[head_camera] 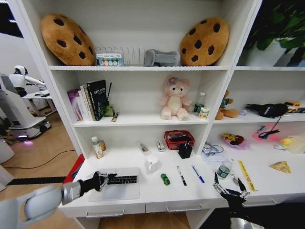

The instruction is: Organize the objects on the table.

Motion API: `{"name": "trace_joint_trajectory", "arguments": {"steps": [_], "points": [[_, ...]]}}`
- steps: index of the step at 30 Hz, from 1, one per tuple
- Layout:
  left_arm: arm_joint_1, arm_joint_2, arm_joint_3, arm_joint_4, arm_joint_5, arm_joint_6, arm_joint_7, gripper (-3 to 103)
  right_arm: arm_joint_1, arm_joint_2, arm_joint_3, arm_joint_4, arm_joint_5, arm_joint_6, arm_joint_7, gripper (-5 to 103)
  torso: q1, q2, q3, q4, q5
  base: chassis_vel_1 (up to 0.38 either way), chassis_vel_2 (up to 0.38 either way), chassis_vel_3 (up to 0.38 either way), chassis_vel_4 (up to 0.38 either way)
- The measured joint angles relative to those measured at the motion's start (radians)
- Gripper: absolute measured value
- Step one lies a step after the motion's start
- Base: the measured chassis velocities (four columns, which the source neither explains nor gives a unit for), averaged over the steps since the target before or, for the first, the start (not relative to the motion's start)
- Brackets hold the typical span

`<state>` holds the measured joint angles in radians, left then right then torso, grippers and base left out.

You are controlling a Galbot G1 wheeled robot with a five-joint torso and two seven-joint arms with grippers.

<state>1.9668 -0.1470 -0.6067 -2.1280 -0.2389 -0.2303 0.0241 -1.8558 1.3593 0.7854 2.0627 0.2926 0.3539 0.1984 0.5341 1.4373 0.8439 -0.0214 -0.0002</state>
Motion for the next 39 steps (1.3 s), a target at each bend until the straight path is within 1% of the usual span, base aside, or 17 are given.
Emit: {"name": "trace_joint_trajectory", "arguments": {"steps": [2, 5, 7, 10, 11, 12, 13, 14, 15, 17, 18, 21, 22, 24, 28, 30, 39], "points": [[0.000, -0.104, 0.078, 0.020, 0.076, -0.008, -0.003, 0, 0.001, -0.002, -0.003, 0.005, -0.006, -0.012, 0.001, 100, 0.000, 0.000, 0.000, -0.0004, 0.0004, 0.000, 0.000, 0.000, 0.000], [-0.001, -0.154, 0.104, 0.035, 0.118, -0.019, -0.006, 0, 0.001, -0.002, -0.005, 0.006, -0.013, -0.016, 0.002, 100, 0.000, 0.000, 0.000, -0.0003, 0.0002, 0.000, 0.000, 0.000, 0.000], [0.006, -0.295, 0.139, 0.058, 0.182, -0.036, -0.013, 0, -0.007, 0.003, -0.011, 0.011, -0.029, -0.025, 0.002, 100, 0.000, 0.000, 0.000, 0.0001, 0.0001, 0.000, 0.000, 0.000, 0.000], [0.010, -0.378, 0.132, 0.055, 0.176, -0.037, -0.021, 0, -0.018, 0.002, -0.016, 0.014, -0.039, -0.028, -0.001, 100, 0.000, 0.000, 0.000, 0.0001, 0.0000, 0.000, 0.000, 0.000, 0.000], [0.012, -0.431, 0.099, 0.038, 0.141, -0.032, -0.027, -3, -0.025, -0.002, -0.018, 0.019, -0.046, -0.030, -0.007, 100, 0.000, 0.000, 0.000, -0.0001, 0.0001, 0.000, 0.000, 0.000, 0.000], [0.012, -0.431, 0.099, 0.038, 0.141, -0.032, -0.027, -3, -0.025, -0.002, -0.018, 0.019, -0.046, -0.030, -0.007, 100, 0.000, 0.000, 0.000, -0.0001, 0.0001, 0.000, 0.000, 0.000, 0.000], [0.010, -0.458, 0.081, 0.026, 0.116, -0.027, -0.030, 2, -0.027, -0.004, -0.019, 0.023, -0.047, -0.032, -0.011, 100, 0.000, 0.000, 0.000, -0.0006, 0.0005, 0.000, 0.000, 0.000, 0.000], [0.001, -0.525, 0.033, -0.010, 0.033, -0.010, -0.050, 7, -0.028, -0.011, -0.019, 0.030, -0.048, -0.038, -0.024, 100, 0.000, 0.000, 0.000, -0.0004, 0.0003, 0.000, 0.000, 0.000, 0.000], [0.001, -0.525, 0.033, -0.010, 0.033, -0.010, -0.050, 7, -0.028, -0.011, -0.019, 0.030, -0.048, -0.038, -0.024, 100, 0.000, 0.000, 0.000, -0.0004, 0.0003, 0.000, 0.000, 0.000, 0.000], [-0.007, -0.626, -0.023, -0.050, -0.058, 0.005, -0.080, 18, -0.030, -0.027, -0.031, 0.035, -0.050, -0.042, -0.045, 100, 0.000, 0.000, 0.000, -0.0003, 0.0004, 0.000, 0.000, 0.000, 0.000], [-0.007, -0.626, -0.023, -0.050, -0.058, 0.005, -0.080, 18, -0.030, -0.027, -0.031, 0.035, -0.050, -0.042, -0.045, 100, 0.000, 0.000, 0.000, -0.0003, 0.0004, 0.000, 0.000, 0.000, 0.000], [-0.007, -0.783, -0.092, -0.099, -0.191, 0.039, -0.096, 35, -0.057, -0.041, -0.043, 0.046, -0.049, -0.029, -0.086, 100, 0.000, 0.000, 0.000, 0.0003, 0.0003, 0.000, 0.000, 0.000, 0.000], [-0.007, -0.783, -0.092, -0.099, -0.191, 0.039, -0.096, 35, -0.057, -0.041, -0.043, 0.046, -0.049, -0.029, -0.086, 100, 0.000, 0.000, 0.000, 0.0003, 0.0003, 0.000, 0.000, 0.000, 0.000], [-0.007, -0.858, -0.156, -0.118, -0.275, 0.051, -0.100, 45, -0.066, -0.042, -0.053, 0.041, -0.036, -0.016, -0.099, 100, 0.000, 0.000, 0.000, -0.0005, 0.0002, 0.000, 0.000, 0.000, 0.000], [0.006, -0.908, -0.235, -0.126, -0.359, 0.055, -0.104, 57, -0.064, -0.051, -0.076, 0.028, -0.019, -0.019, -0.105, 100, 0.000, 0.000, 0.000, -0.0001, 0.0003, 0.000, 0.000, 0.000, 0.000], [0.019, -0.932, -0.316, -0.121, -0.436, 0.055, -0.107, 68, -0.057, -0.065, -0.110, 0.013, -0.025, -0.022, -0.110, 100, 0.000, 0.000, 0.000, 0.0001, 0.0003, 0.000, 0.000, 0.000, 0.000], [0.030, -0.907, -0.437, -0.070, -0.542, 0.023, -0.108, 98, -0.031, -0.086, -0.159, -0.019, -0.060, -0.025, -0.108, 100, 0.000, 0.000, 0.000, -0.0005, 0.0002, 0.000, 0.000, 0.000, 0.000]]}}
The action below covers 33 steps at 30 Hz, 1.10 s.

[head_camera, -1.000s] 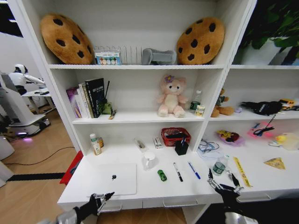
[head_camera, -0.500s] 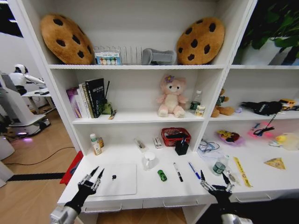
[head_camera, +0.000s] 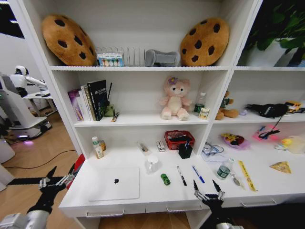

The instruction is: Organize the objects on the table.

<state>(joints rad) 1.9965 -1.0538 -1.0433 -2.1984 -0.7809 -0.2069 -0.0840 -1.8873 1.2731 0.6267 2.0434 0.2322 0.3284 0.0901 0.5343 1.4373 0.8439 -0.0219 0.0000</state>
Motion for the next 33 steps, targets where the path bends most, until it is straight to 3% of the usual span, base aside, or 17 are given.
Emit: {"name": "trace_joint_trajectory", "arguments": {"steps": [6, 17, 26, 29, 33], "points": [[-0.012, -0.011, 0.009, 0.020, -0.004, -0.002, 0.000, 100, 0.019, -0.042, -0.022, -0.002, -0.001, -0.022, 0.001, 100, 0.000, 0.000, 0.000, 0.0003, -0.0002, 0.000, 0.000, 0.000, 0.000], [-0.014, -0.011, 0.017, 0.021, 0.005, 0.001, 0.000, 100, 0.057, -0.045, -0.079, -0.017, -0.023, -0.064, -0.002, 100, 0.000, 0.000, 0.000, 0.0001, -0.0001, 0.000, 0.000, 0.000, 0.000], [-0.014, -0.010, 0.018, 0.021, 0.007, 0.002, 0.000, 100, 0.178, -0.068, -0.222, -0.094, -0.062, -0.127, -0.007, 100, 0.000, 0.000, 0.000, 0.0005, 0.0000, 0.000, 0.000, 0.000, 0.000], [-0.014, -0.009, 0.018, 0.021, 0.008, 0.002, 0.000, 100, 0.279, -0.063, -0.344, -0.162, -0.069, -0.173, 0.009, 100, 0.000, 0.000, 0.000, 0.0004, -0.0001, 0.000, 0.000, 0.000, 0.000], [-0.014, -0.009, 0.019, 0.021, 0.008, 0.002, 0.000, 100, 0.319, -0.061, -0.381, -0.201, -0.055, -0.183, 0.017, 100, 0.000, 0.000, 0.000, 0.0003, -0.0001, 0.000, 0.000, 0.000, 0.000]]}}
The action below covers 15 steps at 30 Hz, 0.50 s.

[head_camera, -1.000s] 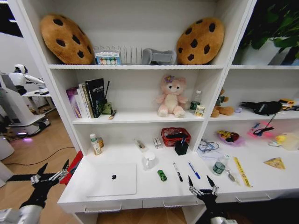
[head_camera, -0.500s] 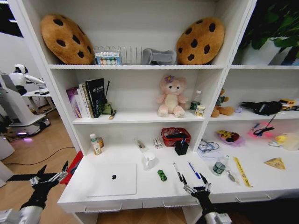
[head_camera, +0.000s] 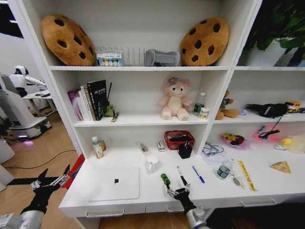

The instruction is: Organize the objects on the table.

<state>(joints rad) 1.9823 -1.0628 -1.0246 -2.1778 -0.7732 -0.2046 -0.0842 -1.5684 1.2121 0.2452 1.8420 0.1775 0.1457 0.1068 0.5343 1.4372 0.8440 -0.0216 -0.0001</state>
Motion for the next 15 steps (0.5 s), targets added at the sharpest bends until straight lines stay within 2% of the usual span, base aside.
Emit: {"name": "trace_joint_trajectory", "arguments": {"steps": [2, 11, 14, 15], "points": [[0.000, 0.000, 0.000, 0.000, 0.000, 0.000, 0.000, 100, 0.053, 0.010, -0.046, -0.060, 0.012, -0.010, 0.012, 100, 0.000, 0.000, 0.000, -0.0001, 0.0001, 0.000, 0.000, 0.000, 0.000], [0.000, 0.001, 0.001, 0.000, 0.001, 0.000, 0.001, 100, 0.130, -0.001, -0.095, -0.113, 0.058, -0.054, 0.041, 102, 0.000, 0.000, 0.000, 0.0001, 0.0000, 0.000, 0.000, 0.000, 0.000], [0.000, 0.001, 0.001, 0.000, 0.001, 0.000, 0.001, 100, 0.135, -0.026, -0.091, -0.115, 0.064, -0.060, 0.043, 89, 0.000, 0.000, 0.000, 0.0000, 0.0000, 0.000, 0.000, 0.000, 0.000], [0.000, 0.001, 0.001, 0.000, 0.001, 0.000, 0.001, 100, 0.135, -0.026, -0.091, -0.115, 0.064, -0.060, 0.043, 89, 0.000, 0.000, 0.000, 0.0000, 0.0000, 0.000, 0.000, 0.000, 0.000]]}}
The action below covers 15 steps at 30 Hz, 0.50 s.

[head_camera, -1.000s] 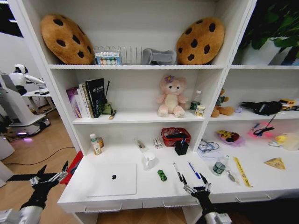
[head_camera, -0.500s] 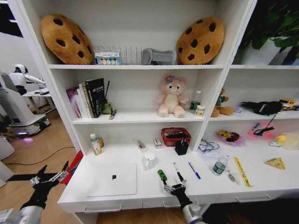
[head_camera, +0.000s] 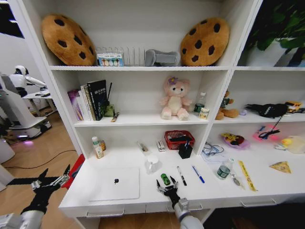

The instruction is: Organize the objects on the table.

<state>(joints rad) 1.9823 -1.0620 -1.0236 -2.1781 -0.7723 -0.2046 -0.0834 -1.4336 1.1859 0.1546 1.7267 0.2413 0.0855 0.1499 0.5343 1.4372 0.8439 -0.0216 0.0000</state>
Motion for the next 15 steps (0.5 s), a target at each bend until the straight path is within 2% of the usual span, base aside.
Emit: {"name": "trace_joint_trajectory", "arguments": {"steps": [1, 2, 3, 5, 8, 9, 10, 12, 13, 15], "points": [[0.000, 0.000, 0.000, 0.000, 0.000, 0.000, 0.000, 100, -0.001, -0.007, 0.004, 0.001, 0.000, 0.000, 0.001, 89, 0.000, 0.000, 0.000, 0.0000, -0.0001, 0.000, 0.000, 0.000, 0.000], [0.000, 0.000, 0.000, 0.000, 0.000, 0.000, 0.000, 100, -0.005, -0.013, 0.009, 0.004, 0.000, 0.000, 0.001, 83, 0.000, 0.000, 0.000, 0.0000, -0.0001, 0.000, 0.000, 0.000, 0.000], [0.000, 0.000, 0.000, 0.000, 0.000, 0.000, 0.000, 100, -0.010, -0.018, 0.017, 0.007, 0.001, -0.001, 0.001, 72, 0.000, 0.000, 0.000, -0.0001, 0.0000, 0.000, 0.000, 0.000, 0.000], [0.000, 0.000, 0.000, 0.000, 0.000, 0.000, 0.000, 100, -0.012, -0.019, 0.020, 0.008, 0.000, -0.001, 0.001, 72, 0.000, 0.000, 0.000, -0.0001, 0.0000, 0.000, 0.000, 0.000, 0.000], [0.000, 0.000, 0.000, 0.000, 0.000, 0.000, 0.000, 100, -0.020, -0.017, 0.024, 0.014, 0.000, -0.001, 0.001, 56, 0.000, 0.000, 0.000, 0.0000, 0.0000, 0.000, 0.000, 0.000, 0.000], [0.000, 0.000, 0.000, 0.000, 0.000, 0.000, 0.000, 100, -0.020, -0.017, 0.024, 0.014, 0.000, -0.001, 0.001, 56, 0.000, 0.000, 0.000, 0.0000, 0.0000, 0.000, 0.000, 0.000, 0.000], [0.000, 0.000, 0.000, 0.000, 0.000, 0.000, 0.001, 100, -0.021, -0.015, 0.024, 0.016, 0.000, -0.002, 0.002, 50, 0.000, 0.000, 0.000, -0.0001, 0.0000, 0.000, 0.000, 0.000, 0.000], [0.000, 0.000, 0.000, 0.000, 0.000, 0.000, 0.001, 100, -0.022, -0.013, 0.024, 0.017, 0.000, -0.003, 0.002, 50, 0.000, 0.000, 0.000, -0.0001, 0.0000, 0.000, 0.000, 0.000, 0.000], [0.000, 0.000, 0.000, 0.000, 0.000, 0.000, 0.001, 100, -0.023, -0.008, 0.023, 0.018, 0.000, -0.003, 0.002, 40, 0.000, 0.000, 0.000, -0.0001, 0.0000, 0.000, 0.000, 0.000, 0.000], [0.000, 0.000, 0.000, 0.000, 0.000, 0.000, 0.001, 100, -0.030, -0.006, 0.025, 0.028, 0.003, -0.007, 0.004, 37, 0.000, 0.000, 0.000, -0.0001, 0.0000, 0.000, 0.000, 0.000, 0.000]]}}
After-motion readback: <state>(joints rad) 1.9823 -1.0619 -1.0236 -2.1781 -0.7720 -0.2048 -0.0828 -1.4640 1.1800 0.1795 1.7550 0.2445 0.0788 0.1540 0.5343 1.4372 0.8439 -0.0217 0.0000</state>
